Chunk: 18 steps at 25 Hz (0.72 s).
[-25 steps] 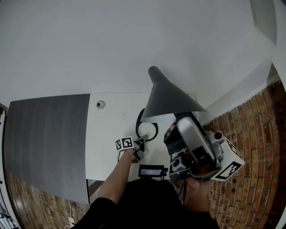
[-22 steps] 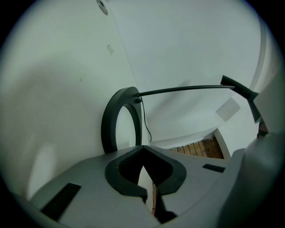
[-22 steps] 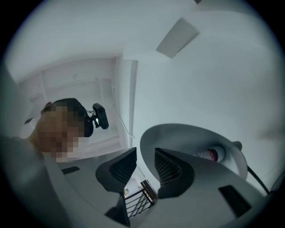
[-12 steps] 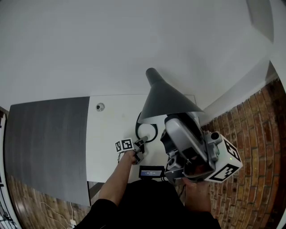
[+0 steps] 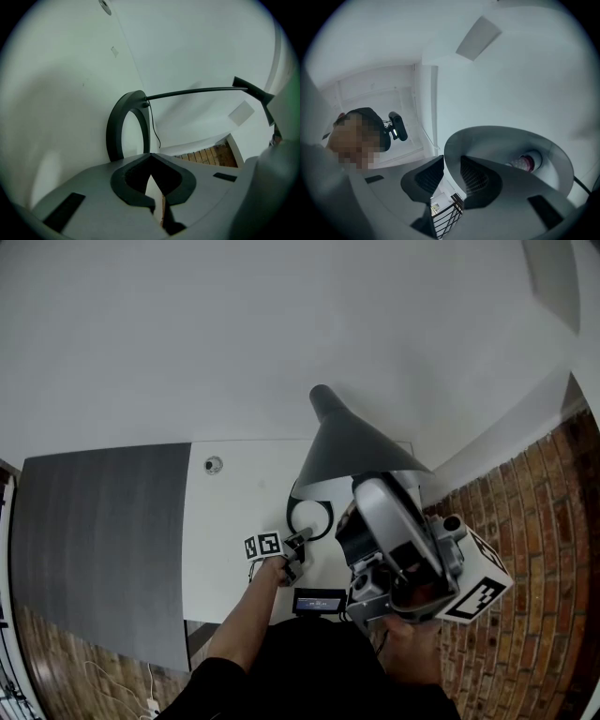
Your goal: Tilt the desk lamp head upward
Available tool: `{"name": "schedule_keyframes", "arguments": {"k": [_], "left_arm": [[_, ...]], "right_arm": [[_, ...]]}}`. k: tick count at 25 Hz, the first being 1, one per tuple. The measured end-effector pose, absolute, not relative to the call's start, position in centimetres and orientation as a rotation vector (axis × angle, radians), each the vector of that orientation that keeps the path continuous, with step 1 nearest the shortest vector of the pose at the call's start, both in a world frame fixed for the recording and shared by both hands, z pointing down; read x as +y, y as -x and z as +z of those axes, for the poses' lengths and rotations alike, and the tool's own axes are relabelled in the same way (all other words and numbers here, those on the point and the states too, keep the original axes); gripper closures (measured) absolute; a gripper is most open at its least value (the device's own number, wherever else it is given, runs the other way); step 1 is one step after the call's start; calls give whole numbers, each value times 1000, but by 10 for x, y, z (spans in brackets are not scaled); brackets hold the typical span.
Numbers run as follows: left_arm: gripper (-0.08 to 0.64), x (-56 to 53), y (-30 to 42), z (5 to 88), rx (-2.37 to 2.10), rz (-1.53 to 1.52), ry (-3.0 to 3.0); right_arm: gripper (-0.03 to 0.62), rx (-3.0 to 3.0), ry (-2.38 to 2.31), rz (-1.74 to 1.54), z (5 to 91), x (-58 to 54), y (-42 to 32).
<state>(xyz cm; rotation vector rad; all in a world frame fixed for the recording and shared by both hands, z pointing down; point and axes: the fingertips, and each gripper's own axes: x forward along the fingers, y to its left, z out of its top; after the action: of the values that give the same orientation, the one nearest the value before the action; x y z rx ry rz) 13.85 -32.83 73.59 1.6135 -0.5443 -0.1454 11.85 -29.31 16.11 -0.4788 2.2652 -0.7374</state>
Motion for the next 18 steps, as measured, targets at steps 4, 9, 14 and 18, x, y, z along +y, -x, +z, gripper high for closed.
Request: {"name": "schedule_keyframes", "arguments": {"k": [4,9,14,18], "left_arm": [[549,-328,-138,736,-548,-144,-1615],[549,-328,-139,736,-551,-145,-1616],[549,-327,-139,735,-548,-145,-1614],[549,-327,-138,736,-557,-139,-1613]], "right_arm": [[479,2262,479,-730,155,-296,-120],[479,2239,466,-747,148,-300,-120],[479,2226,472,-761,148,-302,-121],[479,2212,470,-780,147,-305,-121]]}}
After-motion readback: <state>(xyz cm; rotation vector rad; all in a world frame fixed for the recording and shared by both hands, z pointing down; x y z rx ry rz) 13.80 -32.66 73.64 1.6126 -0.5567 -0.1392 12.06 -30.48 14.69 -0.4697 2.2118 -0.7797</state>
